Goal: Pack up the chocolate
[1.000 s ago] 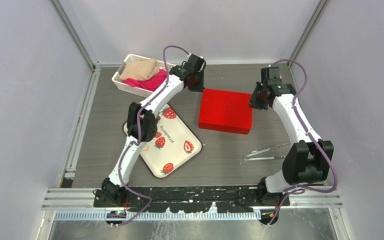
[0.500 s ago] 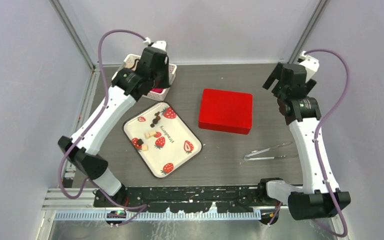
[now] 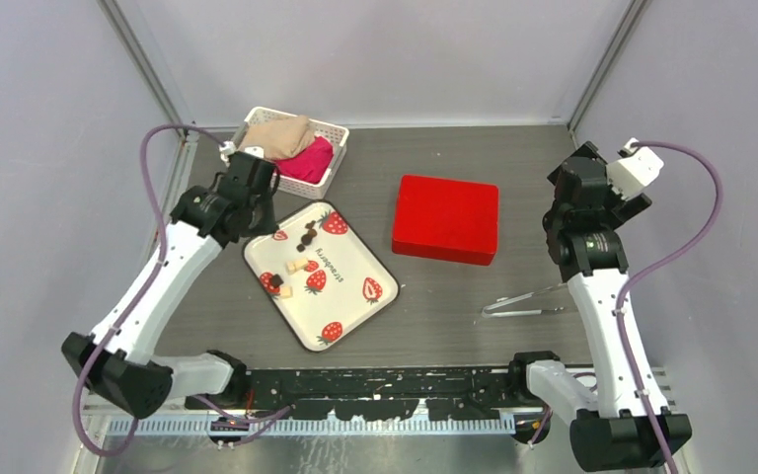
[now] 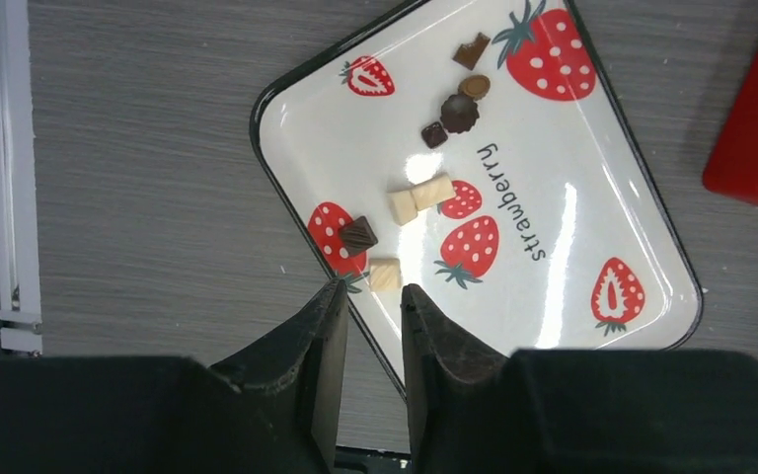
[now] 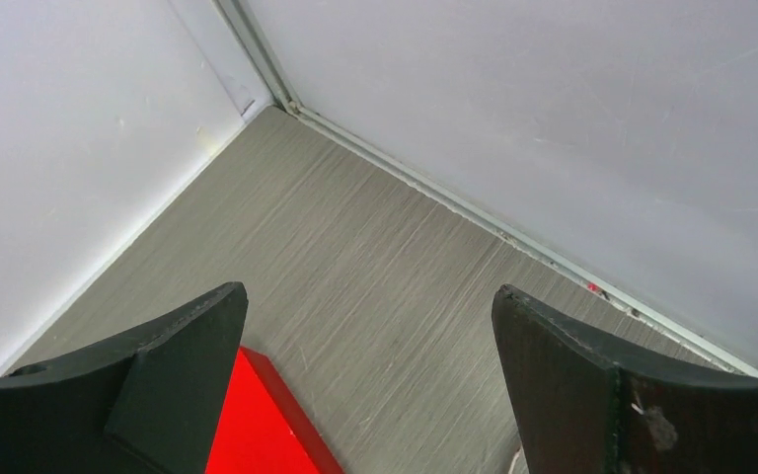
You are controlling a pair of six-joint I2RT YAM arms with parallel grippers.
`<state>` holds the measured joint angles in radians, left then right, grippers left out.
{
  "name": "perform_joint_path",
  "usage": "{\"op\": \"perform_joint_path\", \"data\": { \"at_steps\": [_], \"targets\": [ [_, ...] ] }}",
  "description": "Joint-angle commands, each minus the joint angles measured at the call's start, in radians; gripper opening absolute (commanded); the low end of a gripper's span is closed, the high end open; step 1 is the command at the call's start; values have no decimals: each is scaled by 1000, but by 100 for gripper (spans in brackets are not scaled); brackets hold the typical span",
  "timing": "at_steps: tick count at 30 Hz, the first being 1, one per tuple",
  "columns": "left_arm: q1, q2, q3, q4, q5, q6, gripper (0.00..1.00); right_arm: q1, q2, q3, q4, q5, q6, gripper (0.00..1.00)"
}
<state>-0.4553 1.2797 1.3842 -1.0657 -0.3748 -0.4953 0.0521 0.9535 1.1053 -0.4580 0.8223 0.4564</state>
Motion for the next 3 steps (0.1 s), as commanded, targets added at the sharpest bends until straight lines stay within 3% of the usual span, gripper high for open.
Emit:
{"op": "perform_joint_path", "data": {
  "at_steps": [1,3],
  "targets": [
    [6,-39,2,31,14,-20,28,-1,29,36,24,50,106,100],
    [6,-41,7,29,10,-13,28,-2,29,33,26,45,130,100]
  ]
}}
